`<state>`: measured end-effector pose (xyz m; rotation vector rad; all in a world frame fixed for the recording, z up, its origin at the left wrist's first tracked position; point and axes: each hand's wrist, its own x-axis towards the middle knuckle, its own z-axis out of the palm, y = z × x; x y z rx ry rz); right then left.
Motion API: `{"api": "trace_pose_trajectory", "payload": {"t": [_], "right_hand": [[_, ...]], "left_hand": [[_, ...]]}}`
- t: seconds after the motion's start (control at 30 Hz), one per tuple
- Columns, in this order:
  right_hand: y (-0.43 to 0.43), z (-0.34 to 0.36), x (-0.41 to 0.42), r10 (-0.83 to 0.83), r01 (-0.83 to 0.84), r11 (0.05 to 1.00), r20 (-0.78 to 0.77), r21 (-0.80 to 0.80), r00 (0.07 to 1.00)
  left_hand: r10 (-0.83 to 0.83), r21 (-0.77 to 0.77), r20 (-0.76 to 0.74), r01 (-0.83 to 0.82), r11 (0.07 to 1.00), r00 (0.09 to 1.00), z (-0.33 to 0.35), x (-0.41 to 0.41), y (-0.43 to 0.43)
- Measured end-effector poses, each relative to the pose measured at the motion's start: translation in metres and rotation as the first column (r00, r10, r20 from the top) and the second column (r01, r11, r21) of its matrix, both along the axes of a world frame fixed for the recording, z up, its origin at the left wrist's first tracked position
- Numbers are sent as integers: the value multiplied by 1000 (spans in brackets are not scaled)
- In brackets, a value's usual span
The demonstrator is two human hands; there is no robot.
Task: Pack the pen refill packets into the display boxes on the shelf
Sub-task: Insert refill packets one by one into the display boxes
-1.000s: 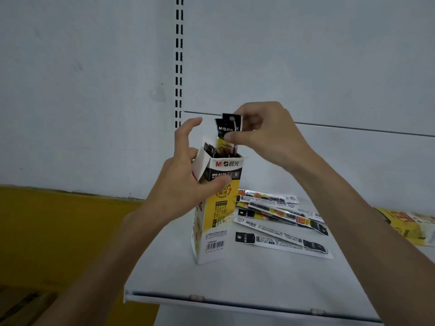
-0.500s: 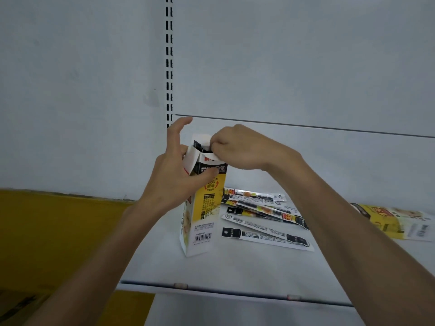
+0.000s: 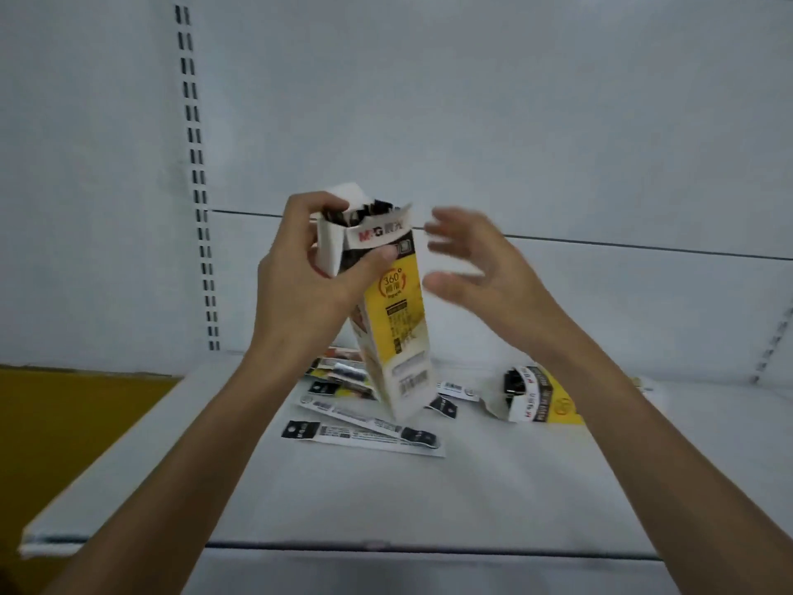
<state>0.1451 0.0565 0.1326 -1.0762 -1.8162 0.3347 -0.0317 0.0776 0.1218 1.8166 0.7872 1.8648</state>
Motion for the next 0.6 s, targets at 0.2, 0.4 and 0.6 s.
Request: {"api": "trace_pose_trajectory", "payload": {"t": [0.2, 0.4, 0.6], "right_hand": [[-38, -29, 107, -52, 120, 924, 190, -363, 980], [-71, -57, 195, -134, 322, 871, 451, -371, 882], [-69, -96, 238, -241, 454, 835, 534, -311, 810]], "left_hand": [[-248, -239, 201, 293, 926, 948, -37, 80, -20], [-327, -457, -396, 124, 881, 858, -101, 119, -27], [-207, -328, -708, -54, 943, 675, -120, 154, -19]]}}
